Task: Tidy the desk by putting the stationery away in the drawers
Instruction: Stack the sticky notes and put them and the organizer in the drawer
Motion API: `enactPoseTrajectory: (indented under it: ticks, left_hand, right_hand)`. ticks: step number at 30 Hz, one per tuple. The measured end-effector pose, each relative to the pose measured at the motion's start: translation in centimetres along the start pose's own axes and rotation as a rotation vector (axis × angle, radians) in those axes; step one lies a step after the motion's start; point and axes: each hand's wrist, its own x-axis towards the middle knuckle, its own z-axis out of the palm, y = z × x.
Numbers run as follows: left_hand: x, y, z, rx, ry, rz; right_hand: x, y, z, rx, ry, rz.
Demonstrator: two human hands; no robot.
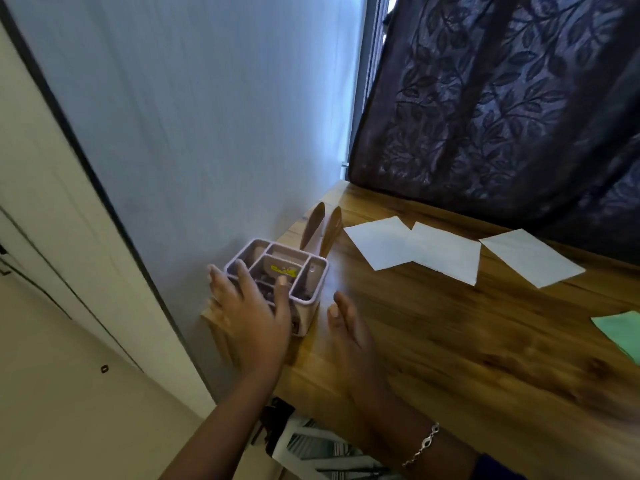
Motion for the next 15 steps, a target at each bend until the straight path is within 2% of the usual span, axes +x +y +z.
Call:
enactPoseTrajectory:
  ticks: [1,3,9,15]
  left_hand:
    - [-0.5,0.4,0.5,0.081,0.012,0.034]
    - [-1.2,1.5,1.5,0.096,-0.014,0.044]
    - [-0.6,1.5,3.1,0.051,0.007,0.006]
    - [-0.8,1.8,2.2,0.155,0.004,0.042]
  right_hand:
    - [-0.2,0.2,-0.7,-0.063,0.019,-0.005]
    - [-0.8,0.6,-2.7,-0.140,0.056,-0.012]
    - [-2.2,2.4,-8.6,-0.161,0.110,-0.020]
    - [-2.5,4.1,-13.3,-0.230,0.127,-0.027]
